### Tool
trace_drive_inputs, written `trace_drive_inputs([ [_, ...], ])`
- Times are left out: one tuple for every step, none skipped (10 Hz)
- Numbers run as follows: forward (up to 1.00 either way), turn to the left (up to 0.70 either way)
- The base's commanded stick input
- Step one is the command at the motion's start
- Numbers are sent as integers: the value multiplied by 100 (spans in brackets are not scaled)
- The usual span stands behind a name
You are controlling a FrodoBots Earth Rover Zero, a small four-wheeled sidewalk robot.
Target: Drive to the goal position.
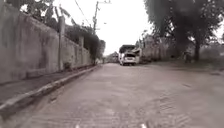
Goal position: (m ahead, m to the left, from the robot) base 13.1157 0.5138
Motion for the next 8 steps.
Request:
trace_drive_inputs([
  [100,0],
  [100,0],
  [100,0],
  [100,0],
  [100,0],
  [100,0],
  [100,0],
  [100,0],
])
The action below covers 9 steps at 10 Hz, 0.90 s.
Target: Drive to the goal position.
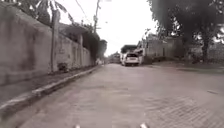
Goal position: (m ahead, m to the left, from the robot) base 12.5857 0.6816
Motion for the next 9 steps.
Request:
trace_drive_inputs([
  [100,0],
  [100,0],
  [100,0],
  [100,0],
  [100,0],
  [100,0],
  [100,-21],
  [100,-27],
  [100,-11],
])
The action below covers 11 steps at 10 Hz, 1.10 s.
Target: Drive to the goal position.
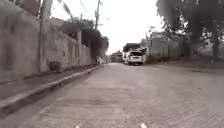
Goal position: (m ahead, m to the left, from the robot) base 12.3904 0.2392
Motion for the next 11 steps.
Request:
trace_drive_inputs([
  [100,0],
  [100,0],
  [100,0],
  [100,0],
  [100,0],
  [100,0],
  [100,0],
  [100,0],
  [100,0],
  [100,0],
  [100,0],
])
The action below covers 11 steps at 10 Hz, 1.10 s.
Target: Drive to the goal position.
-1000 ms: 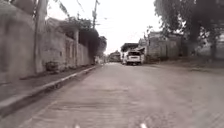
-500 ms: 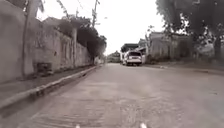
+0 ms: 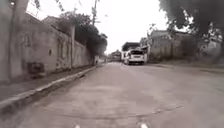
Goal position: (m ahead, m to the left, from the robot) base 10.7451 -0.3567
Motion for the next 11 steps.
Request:
trace_drive_inputs([
  [100,0],
  [100,0],
  [100,0],
  [100,0],
  [100,0],
  [100,0],
  [100,0],
  [100,0],
  [100,0],
  [100,0],
  [100,0],
])
